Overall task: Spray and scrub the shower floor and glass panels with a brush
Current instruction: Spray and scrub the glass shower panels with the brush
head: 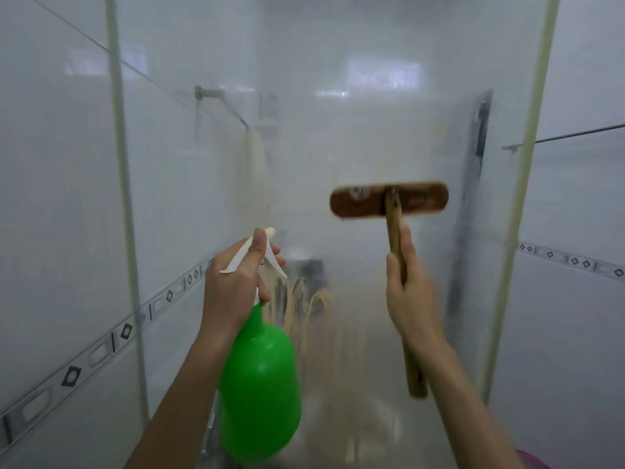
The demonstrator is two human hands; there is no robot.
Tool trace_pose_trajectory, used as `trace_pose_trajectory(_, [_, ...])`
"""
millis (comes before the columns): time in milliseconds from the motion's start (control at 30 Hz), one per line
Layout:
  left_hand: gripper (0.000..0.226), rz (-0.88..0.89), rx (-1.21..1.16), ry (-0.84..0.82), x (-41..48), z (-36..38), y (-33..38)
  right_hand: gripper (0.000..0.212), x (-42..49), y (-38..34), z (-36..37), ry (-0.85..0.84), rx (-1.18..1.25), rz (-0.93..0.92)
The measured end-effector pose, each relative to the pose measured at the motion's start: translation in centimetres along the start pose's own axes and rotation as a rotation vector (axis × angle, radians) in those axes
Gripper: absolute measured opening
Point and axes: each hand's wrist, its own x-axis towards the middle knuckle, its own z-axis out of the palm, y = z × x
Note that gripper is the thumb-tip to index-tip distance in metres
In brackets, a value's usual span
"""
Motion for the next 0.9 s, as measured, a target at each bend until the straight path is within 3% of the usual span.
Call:
trace_pose_trajectory(167, [0.054, -0.024, 0.042, -0.003, -0.8, 0.9, -0.7, 0.054, 8.9, -1.5, -3.4, 0.152, 0.087, 0.009])
trace_pose_trajectory(367, [0.048, -0.033, 0.039, 0.021, -2.4, 0.3, -2.5, 0.057, -9.5, 3.4, 1.4, -0.105, 0.051, 0.195])
trace_pose_trajectory(567, [0.044, -0.096, 0.118, 0.048, -5.3, -0.6, -5.1, 0.057, -3.2, 1.6, 2.3, 0.003, 0.061, 0.027])
trace_pose_trajectory(767, [0.048, -0.069, 0.272, 0.098, -7.5, -3.1, -6.7, 0.068, -17.4, 5.0, 5.6, -0.196, 0.022, 0.177])
trace_pose_trajectory(900, [0.047, -0.070, 0.339, 0.086, -7.8, -4.5, -7.3, 0.059, -12.7, 1.7, 8.7, -0.154, 0.054, 0.019])
